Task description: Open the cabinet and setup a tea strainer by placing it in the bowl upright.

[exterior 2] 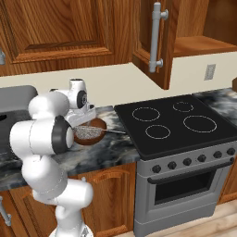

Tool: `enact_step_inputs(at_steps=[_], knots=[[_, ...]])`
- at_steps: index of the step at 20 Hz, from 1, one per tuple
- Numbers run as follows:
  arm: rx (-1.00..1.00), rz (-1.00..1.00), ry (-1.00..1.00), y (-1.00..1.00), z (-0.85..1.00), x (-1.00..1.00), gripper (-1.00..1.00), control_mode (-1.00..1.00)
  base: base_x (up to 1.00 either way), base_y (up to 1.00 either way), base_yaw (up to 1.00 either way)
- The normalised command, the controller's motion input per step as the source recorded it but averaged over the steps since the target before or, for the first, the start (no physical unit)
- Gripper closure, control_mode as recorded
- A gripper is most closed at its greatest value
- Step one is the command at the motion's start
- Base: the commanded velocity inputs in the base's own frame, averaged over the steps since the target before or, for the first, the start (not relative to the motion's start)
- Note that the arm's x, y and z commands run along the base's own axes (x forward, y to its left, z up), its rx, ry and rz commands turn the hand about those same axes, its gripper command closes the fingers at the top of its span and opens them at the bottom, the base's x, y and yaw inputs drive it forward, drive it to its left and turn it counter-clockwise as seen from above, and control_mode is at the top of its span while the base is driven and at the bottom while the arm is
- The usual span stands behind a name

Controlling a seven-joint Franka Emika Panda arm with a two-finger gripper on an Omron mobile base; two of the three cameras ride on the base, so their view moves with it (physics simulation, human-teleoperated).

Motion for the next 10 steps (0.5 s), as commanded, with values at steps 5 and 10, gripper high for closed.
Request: enact_step_inputs(at_steps=[5,10], knots=[[0.00,0.00,0.09,0.00,-0.02,0.43,-1.00,-1.00,0.00,0.00,0.00],[0.00,0.02,0.07,0.00,-0.29,0.16,-1.00,-1.00,0.00,0.00,0.00]])
